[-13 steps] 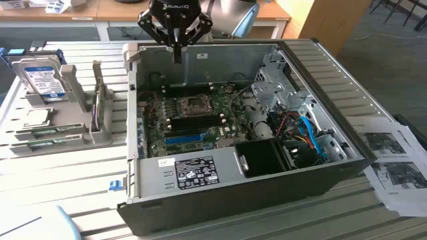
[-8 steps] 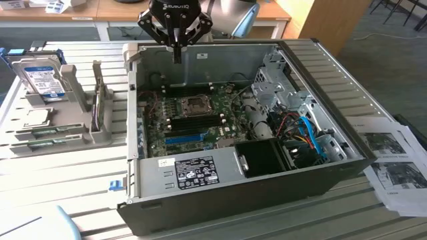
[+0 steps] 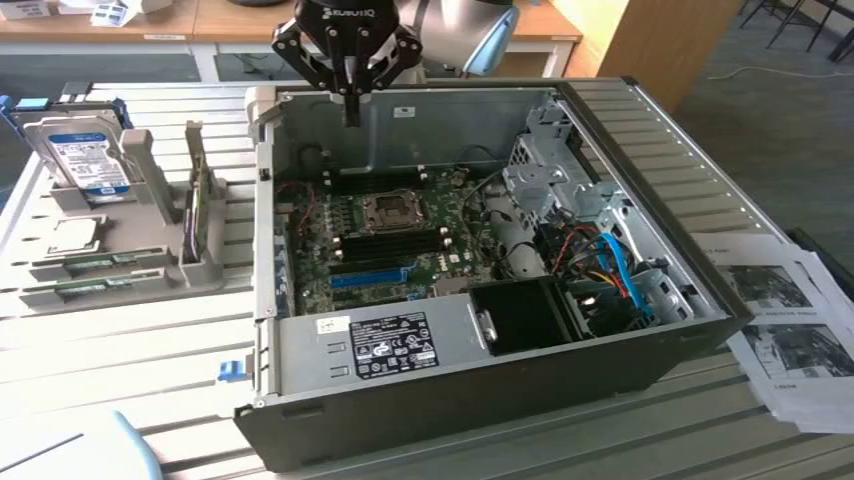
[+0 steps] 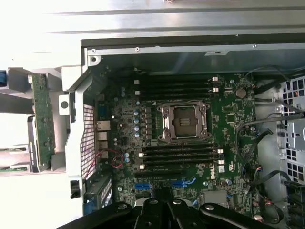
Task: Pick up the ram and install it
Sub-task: 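Reach for the ram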
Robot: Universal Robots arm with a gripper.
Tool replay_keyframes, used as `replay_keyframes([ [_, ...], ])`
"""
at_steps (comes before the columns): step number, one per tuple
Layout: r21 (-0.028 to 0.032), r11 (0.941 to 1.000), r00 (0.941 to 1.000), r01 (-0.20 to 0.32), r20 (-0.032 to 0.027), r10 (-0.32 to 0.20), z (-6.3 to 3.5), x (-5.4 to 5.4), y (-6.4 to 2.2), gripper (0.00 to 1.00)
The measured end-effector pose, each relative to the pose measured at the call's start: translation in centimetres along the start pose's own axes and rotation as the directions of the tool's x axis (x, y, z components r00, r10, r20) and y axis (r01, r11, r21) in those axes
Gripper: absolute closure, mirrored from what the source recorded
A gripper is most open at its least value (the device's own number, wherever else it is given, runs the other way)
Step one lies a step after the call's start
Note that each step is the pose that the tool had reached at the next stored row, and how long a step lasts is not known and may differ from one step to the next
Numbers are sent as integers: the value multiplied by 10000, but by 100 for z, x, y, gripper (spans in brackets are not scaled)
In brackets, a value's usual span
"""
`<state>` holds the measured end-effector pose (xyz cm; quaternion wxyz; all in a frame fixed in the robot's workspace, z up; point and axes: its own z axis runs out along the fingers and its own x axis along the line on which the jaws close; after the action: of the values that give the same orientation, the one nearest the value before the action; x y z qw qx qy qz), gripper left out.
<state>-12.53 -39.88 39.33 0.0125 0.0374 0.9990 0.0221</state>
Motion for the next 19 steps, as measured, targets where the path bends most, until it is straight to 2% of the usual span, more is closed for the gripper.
replay_keyframes([
  [6, 0, 10000, 10000, 1, 0, -1, -2, 80, -6, 91],
  [19, 0, 10000, 10000, 0, 0, 0, -9, 356, -27, 91],
])
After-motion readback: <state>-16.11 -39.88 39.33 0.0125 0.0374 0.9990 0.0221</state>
